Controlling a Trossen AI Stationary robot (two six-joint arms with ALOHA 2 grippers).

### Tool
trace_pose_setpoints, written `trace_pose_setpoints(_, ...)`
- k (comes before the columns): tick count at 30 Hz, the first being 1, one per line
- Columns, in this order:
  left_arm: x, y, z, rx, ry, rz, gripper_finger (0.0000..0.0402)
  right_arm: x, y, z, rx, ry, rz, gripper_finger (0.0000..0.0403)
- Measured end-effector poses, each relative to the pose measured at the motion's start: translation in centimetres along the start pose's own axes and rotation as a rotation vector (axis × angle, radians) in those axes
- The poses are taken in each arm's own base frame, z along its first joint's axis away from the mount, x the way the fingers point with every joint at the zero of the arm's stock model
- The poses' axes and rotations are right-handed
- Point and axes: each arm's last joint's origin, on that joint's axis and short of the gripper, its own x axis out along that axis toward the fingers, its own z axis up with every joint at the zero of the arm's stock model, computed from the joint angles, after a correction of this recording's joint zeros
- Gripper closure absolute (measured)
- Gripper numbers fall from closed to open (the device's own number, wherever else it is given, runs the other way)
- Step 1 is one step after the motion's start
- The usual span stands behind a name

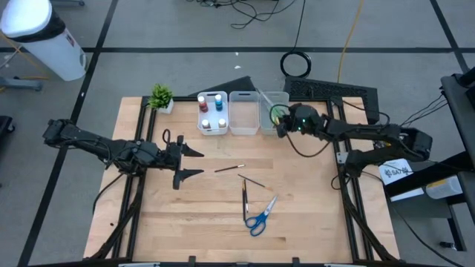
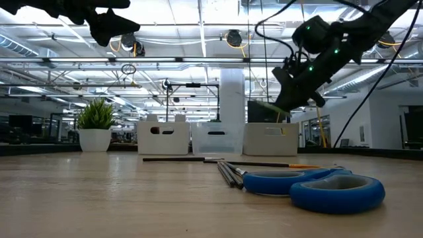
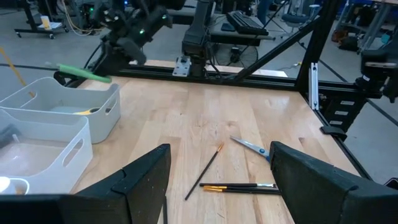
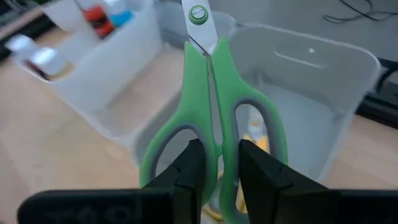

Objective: Pick & Place Paint Supplies
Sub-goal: Put the green scissors into the gray bin

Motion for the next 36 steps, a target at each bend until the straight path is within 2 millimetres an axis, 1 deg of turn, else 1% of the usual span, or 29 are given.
trace_pose_setpoints(7, 0.0, 0.0, 0.0, 0.003, 0.002, 0.001, 0.0117, 1.8, -0.4, -1.1, -0.003, 0.065, -0.043, 0.0337)
trace_pose_setpoints(12, 0.0, 0.0, -0.1, 0.001, 0.005, 0.001, 0.0117, 2.5, -0.5, -1.7, -0.004, 0.096, -0.061, 0.0337)
trace_pose_setpoints(17, 0.0, 0.0, -0.1, 0.001, 0.006, 0.001, 0.0117, 2.6, -0.7, -1.7, -0.005, 0.084, -0.114, 0.0337)
trace_pose_setpoints(27, 0.0, 0.0, -0.1, 0.001, 0.006, 0.001, 0.0117, 2.6, -0.7, -1.8, 0.003, 0.090, -0.115, 0.0337)
trace_pose_setpoints(31, 0.0, 0.0, -0.1, 0.000, 0.006, 0.001, 0.0117, 2.5, -0.7, -2.0, 0.043, 0.103, -0.118, 0.0337)
trace_pose_setpoints(36, 0.0, 0.0, -0.1, 0.000, 0.006, 0.001, 0.0117, 2.5, -0.8, -2.1, 0.062, 0.120, -0.128, 0.0321)
